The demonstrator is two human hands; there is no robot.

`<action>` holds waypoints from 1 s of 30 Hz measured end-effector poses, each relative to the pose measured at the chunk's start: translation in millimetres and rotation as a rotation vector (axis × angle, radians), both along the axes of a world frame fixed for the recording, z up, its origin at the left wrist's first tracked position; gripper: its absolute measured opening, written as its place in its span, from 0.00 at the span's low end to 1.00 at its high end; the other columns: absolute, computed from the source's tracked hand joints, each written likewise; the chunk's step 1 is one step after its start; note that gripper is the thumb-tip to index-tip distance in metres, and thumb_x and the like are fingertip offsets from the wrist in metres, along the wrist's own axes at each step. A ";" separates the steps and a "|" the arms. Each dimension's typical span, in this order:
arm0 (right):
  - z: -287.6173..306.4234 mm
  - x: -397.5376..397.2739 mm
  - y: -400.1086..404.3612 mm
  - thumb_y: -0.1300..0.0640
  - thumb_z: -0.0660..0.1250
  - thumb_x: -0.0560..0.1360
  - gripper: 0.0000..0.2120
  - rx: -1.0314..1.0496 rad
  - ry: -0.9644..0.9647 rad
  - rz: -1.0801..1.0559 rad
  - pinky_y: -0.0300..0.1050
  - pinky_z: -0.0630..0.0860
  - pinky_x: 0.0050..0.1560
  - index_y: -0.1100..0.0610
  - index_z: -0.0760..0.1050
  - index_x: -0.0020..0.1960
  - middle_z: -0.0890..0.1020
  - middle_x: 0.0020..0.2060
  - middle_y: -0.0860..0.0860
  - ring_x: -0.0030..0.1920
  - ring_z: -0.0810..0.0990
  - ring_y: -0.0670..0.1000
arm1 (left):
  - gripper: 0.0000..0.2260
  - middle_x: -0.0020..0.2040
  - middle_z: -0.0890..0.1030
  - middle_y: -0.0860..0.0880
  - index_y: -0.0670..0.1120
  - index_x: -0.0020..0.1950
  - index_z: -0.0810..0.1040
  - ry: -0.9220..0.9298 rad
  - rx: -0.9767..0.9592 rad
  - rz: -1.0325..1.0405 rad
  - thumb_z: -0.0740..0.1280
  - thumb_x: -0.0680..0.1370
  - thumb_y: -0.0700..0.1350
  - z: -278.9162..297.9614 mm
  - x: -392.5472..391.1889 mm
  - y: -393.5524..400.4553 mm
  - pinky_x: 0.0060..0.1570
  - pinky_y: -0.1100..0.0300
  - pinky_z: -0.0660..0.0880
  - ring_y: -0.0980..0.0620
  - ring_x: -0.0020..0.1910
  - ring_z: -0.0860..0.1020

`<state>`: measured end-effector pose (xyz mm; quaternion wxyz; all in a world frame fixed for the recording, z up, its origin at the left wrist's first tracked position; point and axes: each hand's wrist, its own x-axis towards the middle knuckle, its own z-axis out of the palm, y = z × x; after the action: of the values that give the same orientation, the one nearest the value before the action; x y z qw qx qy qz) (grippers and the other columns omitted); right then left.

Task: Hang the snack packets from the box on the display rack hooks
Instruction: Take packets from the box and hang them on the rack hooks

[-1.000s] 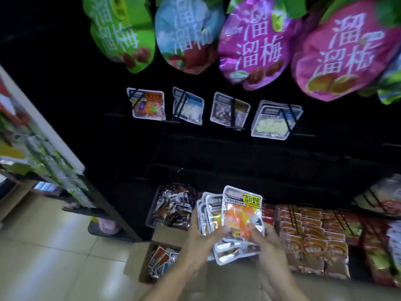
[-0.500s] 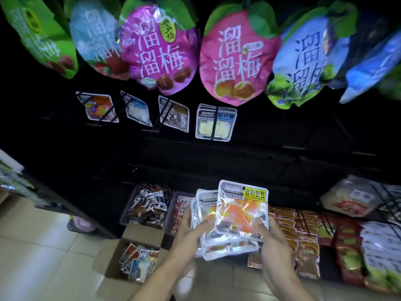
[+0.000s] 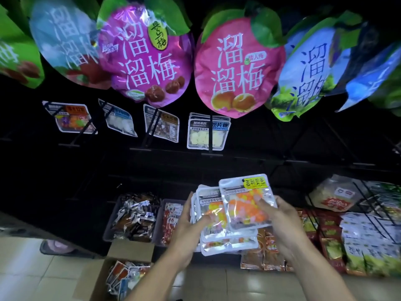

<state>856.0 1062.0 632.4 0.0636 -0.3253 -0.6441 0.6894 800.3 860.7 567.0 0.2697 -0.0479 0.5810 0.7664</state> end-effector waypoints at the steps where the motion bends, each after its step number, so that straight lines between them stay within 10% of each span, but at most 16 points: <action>1: 1.9 -2.4 4.0 0.49 0.76 0.73 0.14 -0.006 0.015 -0.031 0.57 0.74 0.65 0.53 0.83 0.56 0.88 0.51 0.51 0.56 0.85 0.55 | 0.46 0.72 0.76 0.56 0.76 0.71 0.65 0.003 0.000 -0.004 0.83 0.57 0.65 -1.3 -4.7 -2.0 0.70 0.41 0.73 0.47 0.69 0.77; 10: 28.5 -17.2 49.8 0.66 0.70 0.77 0.11 0.110 0.164 -0.106 0.50 0.77 0.56 0.55 0.81 0.56 0.88 0.51 0.48 0.52 0.86 0.47 | 0.20 0.59 0.82 0.58 0.69 0.58 0.75 -0.011 0.015 0.020 0.75 0.75 0.46 -5.7 -28.0 2.9 0.54 0.51 0.74 0.57 0.56 0.80; 18: 27.3 -35.2 89.8 0.60 0.69 0.80 0.06 0.218 0.198 -0.059 0.47 0.78 0.48 0.53 0.84 0.48 0.88 0.43 0.50 0.46 0.87 0.48 | 0.17 0.51 0.88 0.54 0.62 0.57 0.80 -0.059 -0.050 0.083 0.74 0.71 0.46 -13.3 -23.0 33.4 0.43 0.49 0.82 0.50 0.51 0.86; 23: 14.1 -27.9 106.7 0.52 0.71 0.78 0.07 0.162 0.208 0.021 0.47 0.78 0.57 0.53 0.84 0.54 0.88 0.50 0.47 0.54 0.85 0.46 | 0.12 0.32 0.83 0.66 0.58 0.51 0.73 -0.087 -0.085 0.147 0.67 0.80 0.40 5.0 -4.6 60.5 0.30 0.58 0.78 0.66 0.30 0.83; 30: 11.5 -35.0 120.1 0.54 0.70 0.80 0.04 0.125 0.224 0.176 0.43 0.82 0.51 0.51 0.84 0.50 0.88 0.45 0.46 0.48 0.87 0.45 | 0.32 0.62 0.85 0.45 0.51 0.69 0.77 -0.088 -0.040 0.245 0.79 0.66 0.54 -7.4 10.0 77.2 0.56 0.43 0.81 0.44 0.58 0.85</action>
<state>821.0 1182.2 643.8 0.0944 -0.1843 -0.7005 0.6829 810.3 937.9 559.5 0.1985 -0.1576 0.5735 0.7790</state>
